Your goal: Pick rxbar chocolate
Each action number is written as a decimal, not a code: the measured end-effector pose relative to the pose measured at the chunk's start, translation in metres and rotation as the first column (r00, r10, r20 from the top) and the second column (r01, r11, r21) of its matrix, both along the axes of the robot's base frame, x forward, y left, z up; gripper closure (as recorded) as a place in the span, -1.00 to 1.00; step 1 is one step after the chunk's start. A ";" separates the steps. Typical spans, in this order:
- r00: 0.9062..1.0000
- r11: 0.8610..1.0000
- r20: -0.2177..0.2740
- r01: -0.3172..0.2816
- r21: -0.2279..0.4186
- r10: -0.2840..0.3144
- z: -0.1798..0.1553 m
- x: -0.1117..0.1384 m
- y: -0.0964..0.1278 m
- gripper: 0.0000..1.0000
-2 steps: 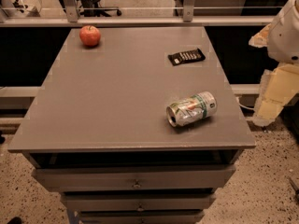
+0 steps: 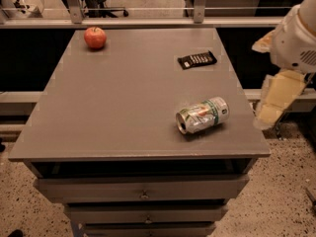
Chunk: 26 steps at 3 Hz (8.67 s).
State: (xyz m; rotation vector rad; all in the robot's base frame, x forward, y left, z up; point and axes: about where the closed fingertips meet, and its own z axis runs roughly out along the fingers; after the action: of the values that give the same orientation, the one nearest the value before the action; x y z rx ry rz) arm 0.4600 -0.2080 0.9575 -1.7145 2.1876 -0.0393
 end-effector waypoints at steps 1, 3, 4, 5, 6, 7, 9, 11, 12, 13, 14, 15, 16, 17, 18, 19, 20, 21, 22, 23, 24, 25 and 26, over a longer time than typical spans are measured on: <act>0.999 0.991 0.020 -0.044 0.125 0.042 -0.032 0.057 0.029 -1.00; 0.999 0.938 0.043 -0.037 0.345 0.024 -0.062 0.190 0.083 -1.00; 0.998 0.915 0.052 -0.001 0.404 -0.022 -0.063 0.244 0.094 -1.00; 0.996 0.899 0.036 0.054 0.434 -0.078 -0.078 0.276 0.092 -1.00; 0.992 0.892 0.021 0.104 0.440 -0.126 -0.093 0.296 0.080 -1.00; 0.989 0.897 0.004 0.134 0.421 -0.150 -0.111 0.307 0.069 -1.00; 0.985 0.909 -0.011 0.165 0.382 -0.174 -0.136 0.310 0.038 -0.66; 0.988 0.917 0.022 0.133 0.377 -0.153 -0.111 0.296 0.020 0.27; 0.994 0.919 0.027 0.088 0.384 -0.106 -0.092 0.279 0.029 0.74; 0.997 0.917 0.034 0.054 0.394 -0.074 -0.079 0.265 0.035 1.00; 0.990 0.878 0.139 -0.071 0.473 0.005 -0.007 0.221 0.058 1.00; 0.978 0.847 0.205 -0.137 0.514 0.034 0.032 0.198 0.071 1.00; 0.963 0.821 0.268 -0.179 0.542 0.033 0.063 0.181 0.074 1.00; 0.960 0.816 0.274 -0.195 0.544 0.047 0.070 0.170 0.076 0.62; 0.975 0.841 0.212 -0.171 0.514 0.069 0.038 0.161 0.079 0.15; 0.989 0.867 0.127 -0.133 0.481 0.081 -0.007 0.159 0.083 -0.31; 0.996 0.894 0.046 -0.092 0.439 0.080 -0.042 0.160 0.088 -0.77; 0.997 0.915 0.004 -0.068 0.399 0.072 -0.068 0.160 0.090 -1.00; 0.998 0.925 -0.026 -0.038 0.378 0.051 -0.091 0.164 0.090 -1.00; 0.999 0.928 -0.048 -0.002 0.373 0.021 -0.110 0.168 0.090 -1.00; 0.997 0.930 -0.078 0.040 0.365 -0.013 -0.129 0.172 0.089 -1.00; 0.995 0.930 -0.099 0.067 0.362 -0.033 -0.140 0.172 0.087 -0.70; 0.994 0.928 -0.102 0.079 0.363 -0.044 -0.141 0.174 0.085 -0.24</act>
Offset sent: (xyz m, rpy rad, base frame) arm 0.2264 0.1002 -0.0652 0.4261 -0.0786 0.0589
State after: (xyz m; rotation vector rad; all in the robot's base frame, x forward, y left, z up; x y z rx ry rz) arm 0.6340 -0.1231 0.8167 -1.4616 2.1447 0.4161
